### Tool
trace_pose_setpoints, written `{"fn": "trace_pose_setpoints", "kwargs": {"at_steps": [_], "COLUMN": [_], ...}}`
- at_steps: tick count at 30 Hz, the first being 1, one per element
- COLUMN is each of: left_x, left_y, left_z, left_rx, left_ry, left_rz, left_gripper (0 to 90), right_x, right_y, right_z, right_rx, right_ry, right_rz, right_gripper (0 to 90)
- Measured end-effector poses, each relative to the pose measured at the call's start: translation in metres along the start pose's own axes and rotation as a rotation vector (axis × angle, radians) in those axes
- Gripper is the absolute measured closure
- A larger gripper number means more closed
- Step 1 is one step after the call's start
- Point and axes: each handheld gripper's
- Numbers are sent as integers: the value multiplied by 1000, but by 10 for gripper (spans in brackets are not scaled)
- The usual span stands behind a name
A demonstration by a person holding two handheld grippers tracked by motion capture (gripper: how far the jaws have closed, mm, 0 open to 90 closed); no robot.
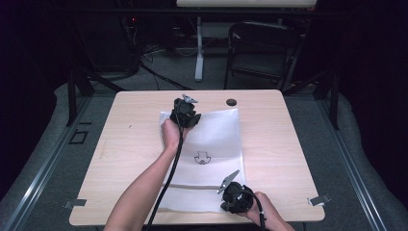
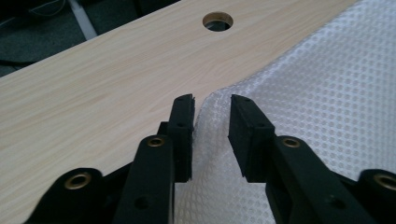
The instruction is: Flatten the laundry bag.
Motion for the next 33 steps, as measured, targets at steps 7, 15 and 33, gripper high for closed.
{"fn": "trace_pose_setpoints", "kwargs": {"at_steps": [7, 15, 33], "left_x": [-2, -11, -44], "left_y": [1, 13, 44], "left_z": [-1, 11, 57], "left_rx": [-17, 1, 40], "left_ry": [-15, -21, -11], "left_rz": [33, 90, 207], "left_gripper": [472, 293, 96], "right_x": [1, -6, -40], "right_y": [0, 1, 25], "right_z": [0, -3, 7], "right_rx": [13, 30, 151], "right_ry": [9, 31, 163], "right_rz": [-11, -31, 15], "right_gripper": [887, 600, 79]}}
Point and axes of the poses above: each handheld gripper's, and its own axes: x roughly forward along the jaws, z roughly out of its underside, y roughly to its right, and after that the axes turned 8 degrees about z, right-handed
